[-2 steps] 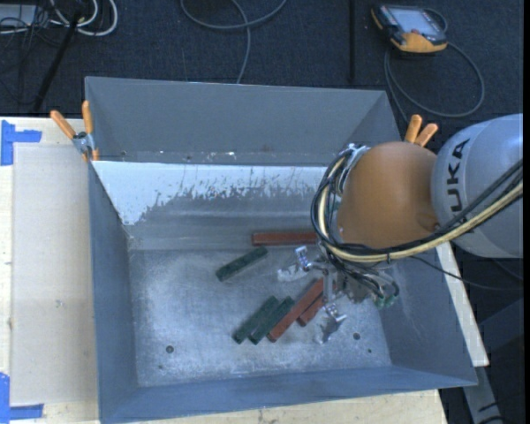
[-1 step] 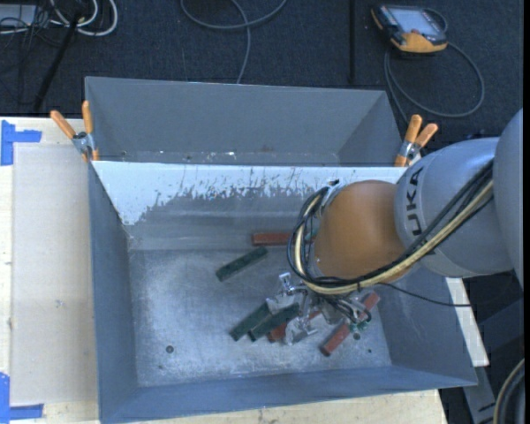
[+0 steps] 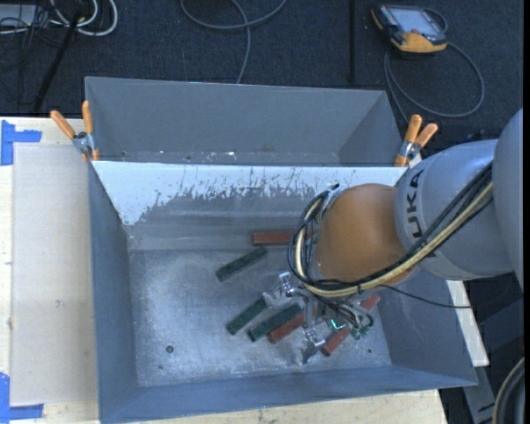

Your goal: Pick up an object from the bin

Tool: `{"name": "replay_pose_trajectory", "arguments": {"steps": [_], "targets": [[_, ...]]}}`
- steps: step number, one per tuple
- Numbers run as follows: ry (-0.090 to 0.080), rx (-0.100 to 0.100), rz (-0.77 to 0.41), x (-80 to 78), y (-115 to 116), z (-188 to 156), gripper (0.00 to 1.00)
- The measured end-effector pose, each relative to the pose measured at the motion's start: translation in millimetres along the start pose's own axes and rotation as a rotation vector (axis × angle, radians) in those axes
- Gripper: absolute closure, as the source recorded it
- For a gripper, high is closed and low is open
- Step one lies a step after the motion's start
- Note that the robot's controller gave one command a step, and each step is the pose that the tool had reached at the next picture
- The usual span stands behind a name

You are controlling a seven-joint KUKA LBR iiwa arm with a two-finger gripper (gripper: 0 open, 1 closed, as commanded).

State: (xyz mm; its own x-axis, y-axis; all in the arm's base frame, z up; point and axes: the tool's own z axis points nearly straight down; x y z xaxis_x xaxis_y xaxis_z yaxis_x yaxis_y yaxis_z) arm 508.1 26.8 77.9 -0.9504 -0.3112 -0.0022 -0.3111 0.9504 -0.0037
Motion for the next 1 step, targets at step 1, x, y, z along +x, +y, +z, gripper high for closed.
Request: {"name": "replay_pose_trajectory", "arguments": {"steps": [1], "targets": [[-0.033, 0.005, 0.001, -8.5, -0.9, -4.0, 1.00]]}}
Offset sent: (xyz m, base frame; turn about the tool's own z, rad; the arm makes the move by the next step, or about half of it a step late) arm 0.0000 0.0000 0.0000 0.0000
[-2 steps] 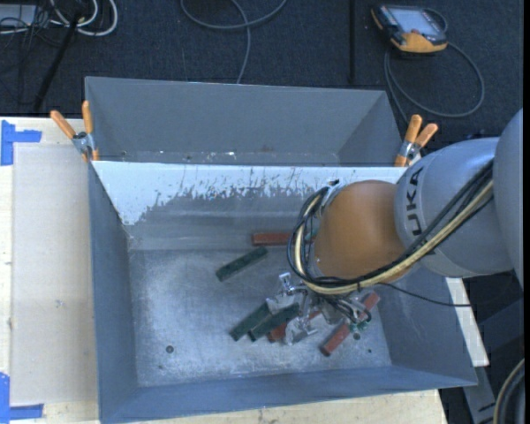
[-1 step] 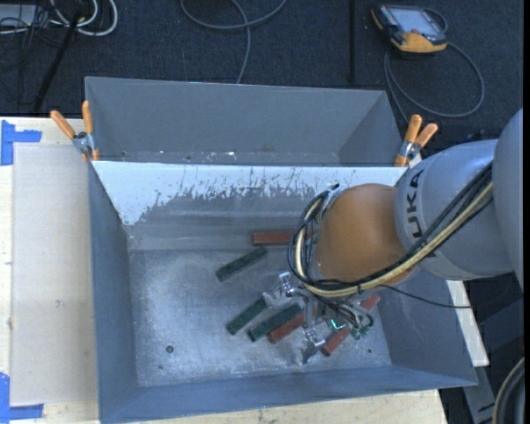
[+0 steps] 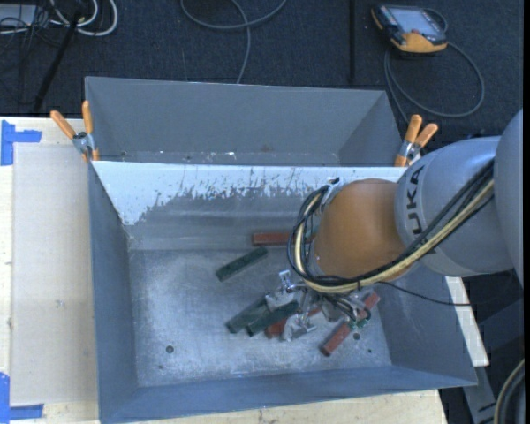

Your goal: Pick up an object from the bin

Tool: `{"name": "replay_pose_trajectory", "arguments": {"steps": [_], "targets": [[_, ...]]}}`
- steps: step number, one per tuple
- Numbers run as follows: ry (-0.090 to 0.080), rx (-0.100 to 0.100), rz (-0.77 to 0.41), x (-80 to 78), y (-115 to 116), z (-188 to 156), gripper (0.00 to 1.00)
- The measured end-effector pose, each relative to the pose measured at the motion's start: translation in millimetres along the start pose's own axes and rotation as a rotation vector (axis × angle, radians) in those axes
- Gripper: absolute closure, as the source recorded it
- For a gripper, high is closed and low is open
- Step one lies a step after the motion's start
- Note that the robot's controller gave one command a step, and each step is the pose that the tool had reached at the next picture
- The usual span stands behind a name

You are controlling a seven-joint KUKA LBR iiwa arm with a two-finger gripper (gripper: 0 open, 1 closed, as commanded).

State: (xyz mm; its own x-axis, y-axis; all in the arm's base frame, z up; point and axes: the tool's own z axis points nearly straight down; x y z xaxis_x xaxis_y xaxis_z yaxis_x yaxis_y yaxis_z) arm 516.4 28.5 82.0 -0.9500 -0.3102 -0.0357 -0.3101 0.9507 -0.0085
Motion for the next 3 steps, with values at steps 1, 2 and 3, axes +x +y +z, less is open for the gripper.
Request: {"name": "replay_pose_trajectory", "arguments": {"steps": [1, 2, 3], "targets": [[0.000, 0.000, 0.000, 0.0, 0.0, 0.0, 1.00], [0.040, -0.010, 0.009, 4.6, -4.6, -30.1, 1.00], [0.034, -0.008, 0.014, -0.2, -6.7, -75.0, 1.00]]}}
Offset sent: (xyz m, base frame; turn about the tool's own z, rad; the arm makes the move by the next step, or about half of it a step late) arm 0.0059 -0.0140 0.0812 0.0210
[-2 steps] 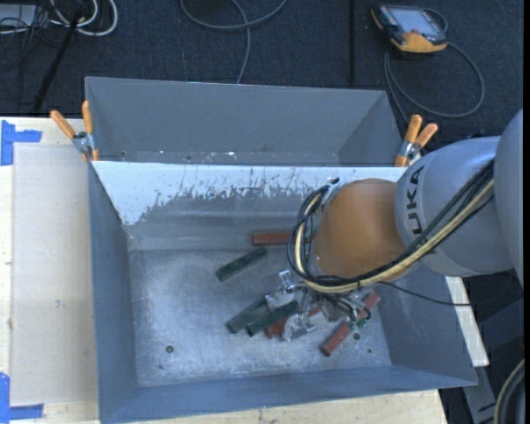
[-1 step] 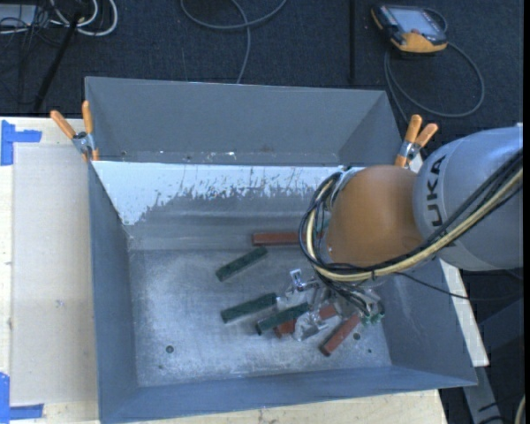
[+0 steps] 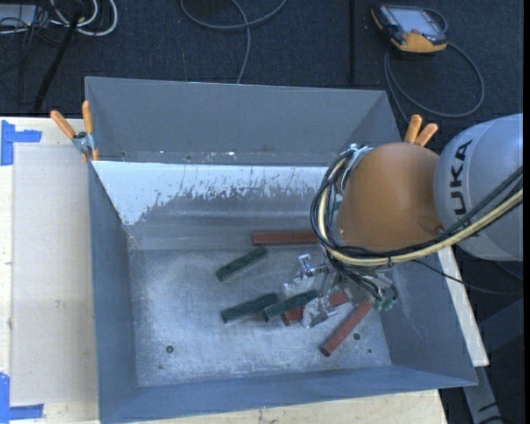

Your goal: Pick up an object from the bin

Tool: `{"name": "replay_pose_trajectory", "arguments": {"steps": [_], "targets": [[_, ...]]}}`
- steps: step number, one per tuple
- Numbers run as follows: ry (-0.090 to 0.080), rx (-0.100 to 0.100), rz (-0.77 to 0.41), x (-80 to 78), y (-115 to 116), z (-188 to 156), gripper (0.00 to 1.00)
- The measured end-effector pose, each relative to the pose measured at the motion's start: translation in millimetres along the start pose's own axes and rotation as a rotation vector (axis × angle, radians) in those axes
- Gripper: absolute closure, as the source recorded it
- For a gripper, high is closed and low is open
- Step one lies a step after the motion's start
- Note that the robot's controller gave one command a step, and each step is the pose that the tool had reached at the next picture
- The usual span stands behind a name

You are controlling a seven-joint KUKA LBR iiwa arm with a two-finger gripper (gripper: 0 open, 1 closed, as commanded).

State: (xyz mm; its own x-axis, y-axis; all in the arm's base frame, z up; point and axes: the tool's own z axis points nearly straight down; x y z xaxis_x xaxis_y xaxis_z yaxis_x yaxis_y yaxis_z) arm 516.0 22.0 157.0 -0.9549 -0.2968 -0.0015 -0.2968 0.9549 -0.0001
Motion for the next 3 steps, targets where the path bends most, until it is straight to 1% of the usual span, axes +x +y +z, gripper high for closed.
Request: {"name": "replay_pose_trajectory", "arguments": {"steps": [1, 2, 3], "targets": [[0.001, 0.000, 0.019, 0.1, 7.7, -7.1, 1.00], [0.006, -0.002, -0.003, 9.6, 10.7, -29.5, 1.00], [0.004, -0.001, -0.015, 12.1, 8.1, -76.5, 1.00]]}}
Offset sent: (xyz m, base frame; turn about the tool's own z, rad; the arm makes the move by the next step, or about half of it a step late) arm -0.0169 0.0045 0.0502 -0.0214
